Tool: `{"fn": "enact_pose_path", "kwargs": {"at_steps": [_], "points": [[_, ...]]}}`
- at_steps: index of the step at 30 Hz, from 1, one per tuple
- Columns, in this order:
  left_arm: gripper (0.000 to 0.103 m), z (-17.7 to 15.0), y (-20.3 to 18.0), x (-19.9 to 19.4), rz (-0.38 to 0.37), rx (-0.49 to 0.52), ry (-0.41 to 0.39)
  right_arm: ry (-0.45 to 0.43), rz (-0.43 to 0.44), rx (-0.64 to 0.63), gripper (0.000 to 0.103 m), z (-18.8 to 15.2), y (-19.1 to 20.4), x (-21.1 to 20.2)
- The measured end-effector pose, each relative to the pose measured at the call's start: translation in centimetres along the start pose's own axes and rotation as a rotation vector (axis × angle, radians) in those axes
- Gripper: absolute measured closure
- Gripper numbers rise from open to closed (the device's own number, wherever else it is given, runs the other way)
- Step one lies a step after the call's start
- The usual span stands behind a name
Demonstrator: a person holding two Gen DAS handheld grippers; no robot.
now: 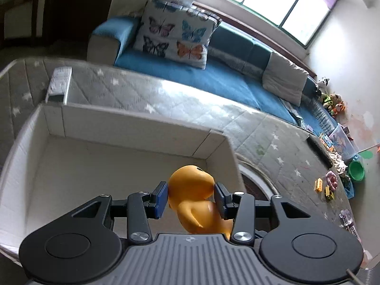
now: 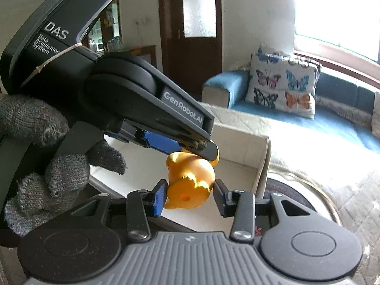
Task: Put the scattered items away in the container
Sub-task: 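Lift the orange duck with the left gripper and release it inside the box, then bring both grippers to the yellow plush chick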
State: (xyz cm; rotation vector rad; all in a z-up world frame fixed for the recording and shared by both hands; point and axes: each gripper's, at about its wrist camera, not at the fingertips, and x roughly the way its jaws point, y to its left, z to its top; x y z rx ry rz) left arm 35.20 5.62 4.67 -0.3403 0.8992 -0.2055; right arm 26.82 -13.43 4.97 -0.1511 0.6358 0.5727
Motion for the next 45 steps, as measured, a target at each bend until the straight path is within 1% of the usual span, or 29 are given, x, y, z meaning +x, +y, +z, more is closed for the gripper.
{"fn": "enact_pose_path", "kwargs": {"at_steps": [5, 10, 11, 12, 17, 26, 29, 32, 34, 36, 39, 45], "points": [[0.058, -0.4, 0.8, 1.5, 0.005, -0.019, 0.028, 0.049, -0.005, 0.019, 0.061, -0.2, -1.2, 2.2], [0.058, -1.0, 1.3, 2.0, 0.005, -0.033, 0.049, 0.074, -0.004, 0.027, 0.06, -0.7, -1.4, 2.7], [0.061, -1.1, 1.3, 1.9, 0.006, -0.033, 0.052, 0.074, -0.005, 0.026, 0.06, -0.7, -1.4, 2.6], [0.062, -1.2, 1.5, 1.9, 0.004, -0.035, 0.051, 0.074, -0.005, 0.026, 0.06, -0.8, -1.5, 2.6], [0.062, -1.9, 2.3, 0.5, 0.017, -0.041, 0.038, 0.066, -0.013, 0.025, 0.059, -1.0, -1.3, 1.7], [0.062, -3.8, 5.3, -2.5, 0.108, -0.06, 0.031, 0.024, -0.053, 0.054, 0.06, -1.3, -1.9, -0.7], [0.066, -4.4, 6.0, -3.3, 0.115, -0.065, 0.031, 0.005, -0.058, 0.071, 0.06, -1.2, -2.5, -1.4], [0.066, -4.9, 6.1, -3.7, 0.12, -0.056, 0.033, 0.0, -0.075, 0.075, 0.06, -1.2, -2.9, -2.0], [0.066, -5.2, 5.9, -4.0, 0.123, -0.048, 0.035, 0.015, -0.086, 0.083, 0.06, -1.5, -3.3, -1.8], [0.066, -5.5, 5.8, -4.3, 0.126, -0.04, 0.037, 0.021, -0.08, 0.098, 0.063, -1.5, -3.6, -1.7], [0.066, -6.0, 5.6, -4.5, 0.137, -0.024, 0.043, 0.026, -0.066, 0.121, 0.079, -1.5, -4.0, -1.4], [0.066, -6.8, 5.7, -5.2, 0.152, -0.028, 0.046, 0.026, -0.075, 0.104, 0.093, -1.1, -4.1, -0.5]]}}
